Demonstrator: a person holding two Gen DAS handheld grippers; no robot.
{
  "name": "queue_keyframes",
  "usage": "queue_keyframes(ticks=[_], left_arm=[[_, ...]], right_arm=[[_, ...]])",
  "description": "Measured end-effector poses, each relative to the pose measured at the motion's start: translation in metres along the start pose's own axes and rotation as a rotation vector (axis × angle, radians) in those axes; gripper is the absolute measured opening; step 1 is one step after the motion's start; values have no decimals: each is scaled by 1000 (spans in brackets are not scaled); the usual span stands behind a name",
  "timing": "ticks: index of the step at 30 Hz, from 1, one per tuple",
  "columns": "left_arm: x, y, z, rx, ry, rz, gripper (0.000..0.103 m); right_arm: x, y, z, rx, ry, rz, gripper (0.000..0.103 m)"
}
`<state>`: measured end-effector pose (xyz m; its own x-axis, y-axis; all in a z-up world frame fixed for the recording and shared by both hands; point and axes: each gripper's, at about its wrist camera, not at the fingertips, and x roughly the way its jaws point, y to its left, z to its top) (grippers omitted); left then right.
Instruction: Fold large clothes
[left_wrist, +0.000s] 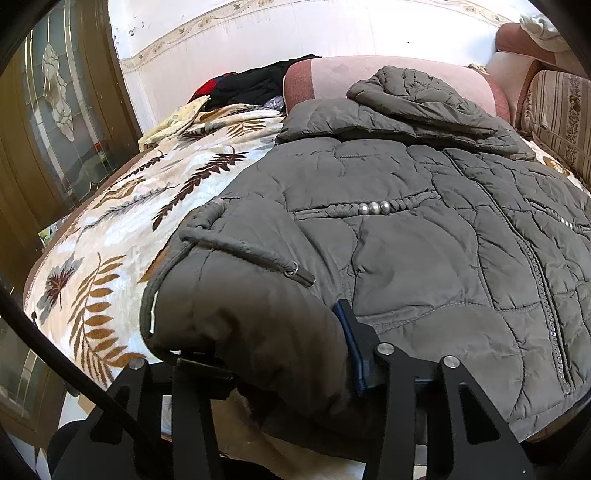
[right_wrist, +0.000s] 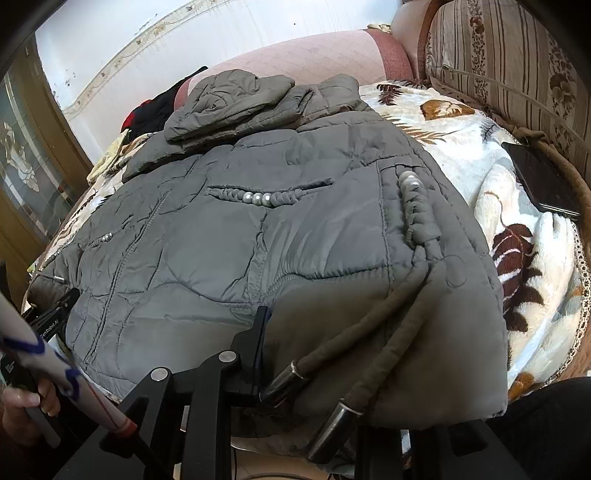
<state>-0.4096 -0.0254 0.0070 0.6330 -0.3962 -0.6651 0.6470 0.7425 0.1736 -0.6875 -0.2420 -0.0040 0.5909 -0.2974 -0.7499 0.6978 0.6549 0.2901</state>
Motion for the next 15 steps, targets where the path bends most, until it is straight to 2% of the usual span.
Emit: queue_keyframes(ticks=[4,15], left_arm=[[-2,0,0,3,-8,0,35],[-4,-2,2,8,-17,1,27]], right_arm=[[-1,0,-1,-2,-3,0,28],[-3,3,-1,-18,-28,-10,26]])
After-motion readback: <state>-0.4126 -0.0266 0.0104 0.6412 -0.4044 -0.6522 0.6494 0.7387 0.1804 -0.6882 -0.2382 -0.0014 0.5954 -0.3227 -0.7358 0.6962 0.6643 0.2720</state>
